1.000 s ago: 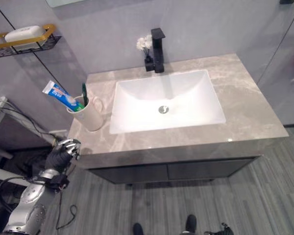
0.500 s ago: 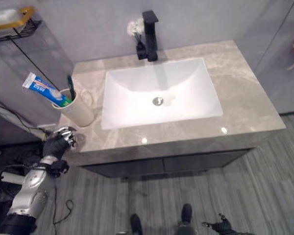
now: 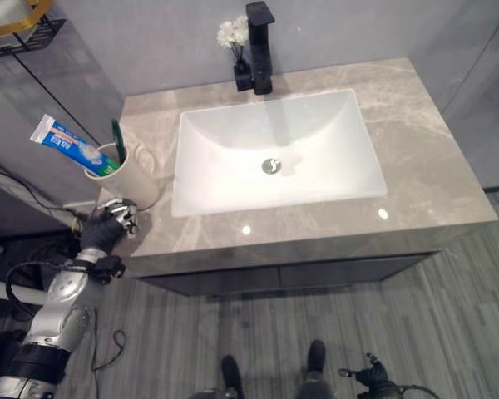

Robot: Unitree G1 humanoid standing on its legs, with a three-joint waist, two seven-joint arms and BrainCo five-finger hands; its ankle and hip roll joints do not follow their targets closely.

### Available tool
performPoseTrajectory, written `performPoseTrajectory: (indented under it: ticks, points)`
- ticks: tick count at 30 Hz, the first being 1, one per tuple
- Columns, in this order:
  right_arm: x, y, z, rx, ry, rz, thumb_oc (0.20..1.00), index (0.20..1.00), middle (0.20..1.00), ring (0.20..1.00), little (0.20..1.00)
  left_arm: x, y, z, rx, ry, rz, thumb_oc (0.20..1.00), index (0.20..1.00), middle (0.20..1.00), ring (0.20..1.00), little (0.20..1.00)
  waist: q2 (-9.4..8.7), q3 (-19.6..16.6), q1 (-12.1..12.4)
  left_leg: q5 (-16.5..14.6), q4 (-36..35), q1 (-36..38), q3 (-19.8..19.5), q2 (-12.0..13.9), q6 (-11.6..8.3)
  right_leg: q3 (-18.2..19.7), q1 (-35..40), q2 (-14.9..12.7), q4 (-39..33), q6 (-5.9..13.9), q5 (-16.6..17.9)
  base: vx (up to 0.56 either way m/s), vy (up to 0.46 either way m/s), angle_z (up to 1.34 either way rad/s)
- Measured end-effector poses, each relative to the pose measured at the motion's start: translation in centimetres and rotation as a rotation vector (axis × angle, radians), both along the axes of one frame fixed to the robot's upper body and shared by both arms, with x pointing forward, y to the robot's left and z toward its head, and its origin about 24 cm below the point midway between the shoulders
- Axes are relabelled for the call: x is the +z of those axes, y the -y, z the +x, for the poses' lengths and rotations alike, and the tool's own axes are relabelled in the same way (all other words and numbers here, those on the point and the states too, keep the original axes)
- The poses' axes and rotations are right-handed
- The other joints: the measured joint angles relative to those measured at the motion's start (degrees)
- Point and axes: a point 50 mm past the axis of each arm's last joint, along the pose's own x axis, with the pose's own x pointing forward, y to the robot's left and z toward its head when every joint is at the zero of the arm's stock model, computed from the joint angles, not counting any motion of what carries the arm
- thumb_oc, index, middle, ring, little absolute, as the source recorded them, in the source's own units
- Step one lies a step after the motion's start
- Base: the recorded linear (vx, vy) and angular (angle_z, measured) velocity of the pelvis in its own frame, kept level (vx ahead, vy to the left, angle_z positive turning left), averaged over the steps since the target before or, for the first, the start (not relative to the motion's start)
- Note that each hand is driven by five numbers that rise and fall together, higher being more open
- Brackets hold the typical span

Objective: Put brush and paste in cup on sink, flatten towel.

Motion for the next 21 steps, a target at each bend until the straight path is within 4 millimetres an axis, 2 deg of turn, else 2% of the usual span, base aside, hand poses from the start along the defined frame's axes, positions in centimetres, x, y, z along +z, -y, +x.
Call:
performPoseTrajectory:
  ticks: [4, 8, 11, 17, 21]
  points:
    - [0.5, -0.4, 1.5, 0.019, 0.054, 0.009, 1.0, 1.0, 1.0, 1.0, 1.0, 0.4, 0.3, 0.7, 0.014, 0.007, 0.013, 0.2, 0.2, 0.2, 0.2, 0.2, 0.06, 0.04, 0.17, 0.02, -0.01, -0.38, -0.46, 0.0, -0.02, -0.39, -0.11, -0.03, -0.05, 0.06, -0.07, 0.02, -0.001, 0.05]
    - [0.3, -0.4, 1.1, 0.007, 0.038, 0.013, 1.0, 1.0, 1.0, 1.0, 1.0, 1.1, 0.7, 1.4, 0.011, 0.027, 0.031, 0.2, 0.2, 0.2, 0.2, 0.2, 0.11, 0.43, 0.11, 0.22, -0.01, -1.0, -1.02, 0.03, -0.05, -1.07, -0.33, -0.04, -0.26, 0.1, -0.11, 0.02, -0.009, 0.07]
    - [0.2, -0.3, 0.8, 0.003, 0.026, 0.01, 1.0, 1.0, 1.0, 1.0, 1.0, 2.1, 0.9, 2.3, 0.008, 0.048, 0.067, 0.2, 0.2, 0.2, 0.2, 0.2, 0.02, 0.94, 0.0, 0.27, -0.01, -1.61, -1.13, 0.03, -0.12, -1.13, -0.87, -0.04, -0.3, 0.1, -0.13, 0.0, 0.0, 0.0]
    - [0.2, -0.2, 0.8, 0.006, 0.021, 0.006, 1.0, 1.0, 1.0, 1.0, 1.0, 5.5, 1.5, 4.6, 0.02, 0.133, 0.094, 0.2, 0.2, 0.2, 0.2, 0.2, -0.11, 3.4, -0.14, 0.82, 0.0, -3.11, -1.66, 0.01, -0.07, -1.55, -2.04, -0.03, 0.03, -0.13, 0.14, 0.0, -0.003, 0.02]
    - [0.4, -0.2, 1.1, 0.011, 0.036, 0.006, 1.0, 1.0, 1.0, 1.0, 1.0, 6.3, 1.7, 5.4, 0.037, 0.156, 0.098, 0.2, 0.2, 0.2, 0.2, 0.2, 0.26, 4.23, -0.32, 0.83, 0.0, -3.19, -1.72, -0.02, -0.07, -1.61, -2.11, -0.07, 0.02, -0.11, 0.12, 0.0, 0.0, 0.0]
